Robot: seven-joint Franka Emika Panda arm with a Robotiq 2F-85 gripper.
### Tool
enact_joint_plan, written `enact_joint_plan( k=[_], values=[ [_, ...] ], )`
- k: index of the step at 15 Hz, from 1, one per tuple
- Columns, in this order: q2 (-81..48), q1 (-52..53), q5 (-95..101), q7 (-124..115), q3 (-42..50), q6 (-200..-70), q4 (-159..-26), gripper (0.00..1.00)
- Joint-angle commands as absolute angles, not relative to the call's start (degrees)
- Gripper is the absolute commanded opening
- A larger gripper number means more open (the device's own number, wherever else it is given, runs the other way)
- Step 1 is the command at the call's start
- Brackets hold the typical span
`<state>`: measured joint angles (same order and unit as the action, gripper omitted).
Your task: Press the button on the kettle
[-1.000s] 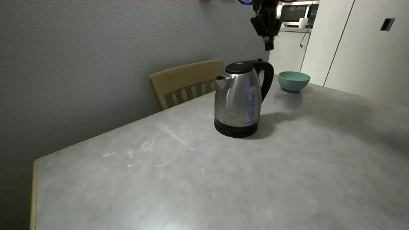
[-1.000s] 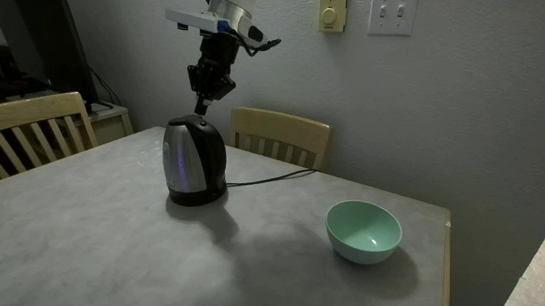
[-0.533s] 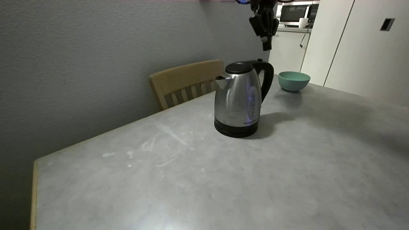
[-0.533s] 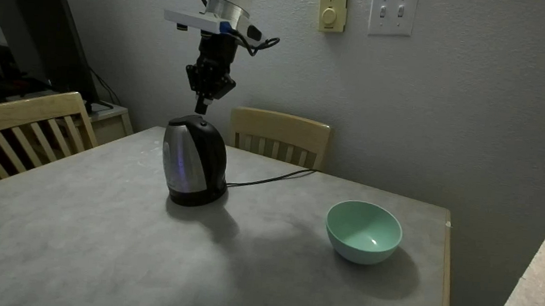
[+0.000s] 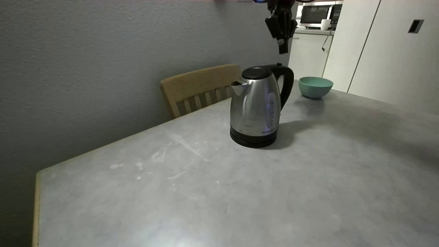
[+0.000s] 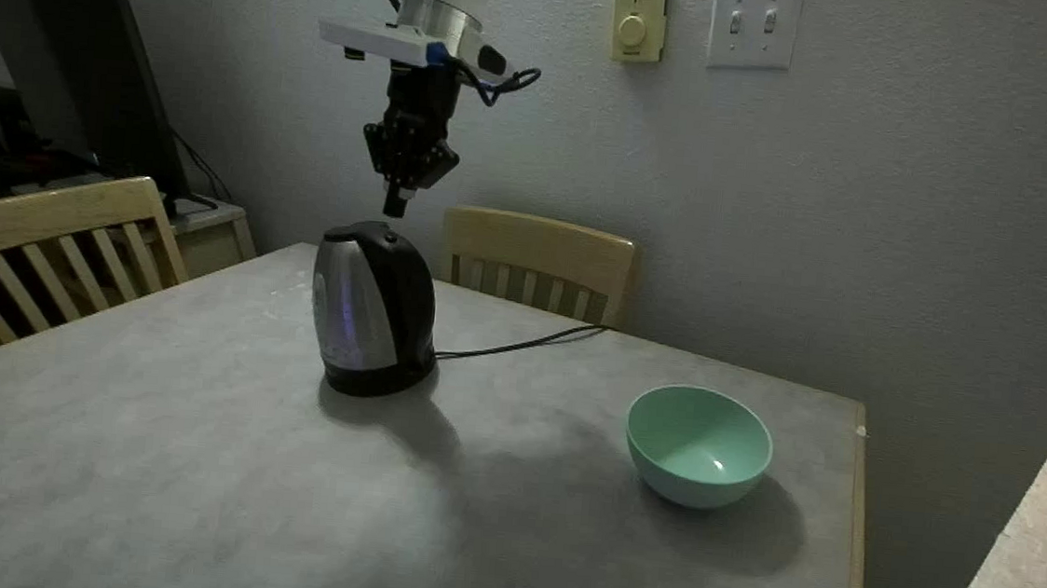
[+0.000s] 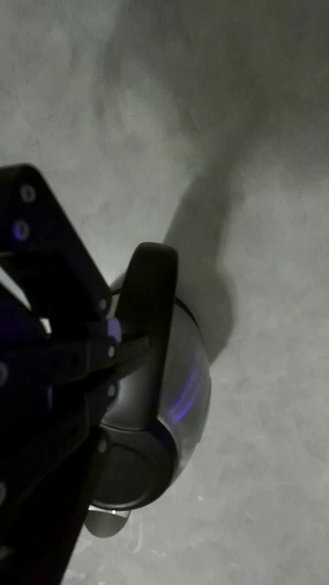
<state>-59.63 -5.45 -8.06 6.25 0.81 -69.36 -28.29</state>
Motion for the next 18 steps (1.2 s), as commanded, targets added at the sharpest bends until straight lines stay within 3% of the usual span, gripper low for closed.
enact_joint_plan(
  k=[1, 8, 18],
  values=[
    [-60.9, -6.1, -8.1, 8.3, 0.8, -75.6, -27.1, 0.0],
    [-62.1, -7.1, -10.0, 6.8, -0.1, -82.5, -28.2, 0.0],
    [-61.4, -6.6, -12.4, -0.2, -1.0, -81.7, -29.1, 0.0]
  ],
)
